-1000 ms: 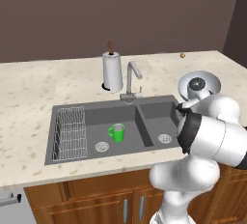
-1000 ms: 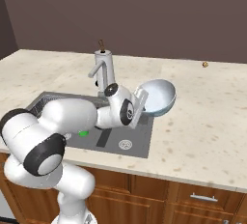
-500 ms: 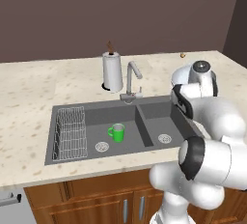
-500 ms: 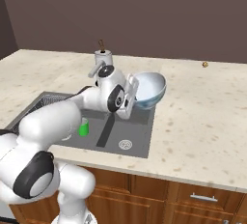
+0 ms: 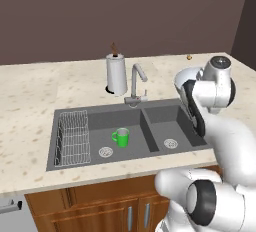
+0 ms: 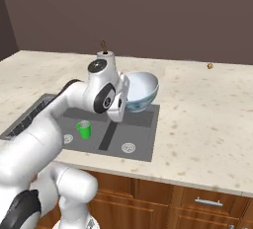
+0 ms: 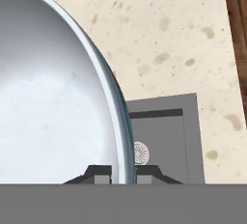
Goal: Pick the mug and place it in the sink. Pick the bowl and place it in the open cabinet and then close the cabinet.
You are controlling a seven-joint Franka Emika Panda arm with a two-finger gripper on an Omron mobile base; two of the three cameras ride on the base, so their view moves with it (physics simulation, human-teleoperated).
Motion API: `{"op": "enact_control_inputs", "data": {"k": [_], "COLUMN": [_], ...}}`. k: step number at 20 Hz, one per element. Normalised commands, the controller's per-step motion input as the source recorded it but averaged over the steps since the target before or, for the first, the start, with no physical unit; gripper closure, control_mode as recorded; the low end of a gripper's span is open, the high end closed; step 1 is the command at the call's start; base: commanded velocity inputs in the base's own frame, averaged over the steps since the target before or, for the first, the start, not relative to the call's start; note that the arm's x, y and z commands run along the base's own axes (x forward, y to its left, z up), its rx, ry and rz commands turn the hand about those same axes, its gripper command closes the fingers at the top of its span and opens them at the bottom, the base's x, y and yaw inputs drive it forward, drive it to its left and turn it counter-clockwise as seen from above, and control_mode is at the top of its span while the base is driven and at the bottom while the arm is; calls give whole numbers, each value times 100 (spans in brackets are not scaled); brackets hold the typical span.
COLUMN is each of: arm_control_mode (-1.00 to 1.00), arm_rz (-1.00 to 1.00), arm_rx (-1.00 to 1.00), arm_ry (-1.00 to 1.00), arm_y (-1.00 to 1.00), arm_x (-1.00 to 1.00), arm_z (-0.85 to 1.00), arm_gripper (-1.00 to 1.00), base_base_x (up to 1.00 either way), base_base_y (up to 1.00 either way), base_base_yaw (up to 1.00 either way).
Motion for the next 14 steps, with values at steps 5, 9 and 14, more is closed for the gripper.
{"op": "enact_control_inputs", "data": {"k": [5, 9, 14], "arm_control_mode": [-100, -100, -100], "arm_rz": [11, 11, 8], "arm_rx": [-1, 4, 15], "arm_ry": [-1, 3, 7], "arm_y": [37, 40, 37], "arm_x": [-43, -27, -26], "arm_z": [23, 22, 21], "arm_gripper": [100, 100, 100], "base_base_x": [0, 0, 0], "base_base_y": [0, 0, 0], "base_base_yaw": [0, 0, 0]}}
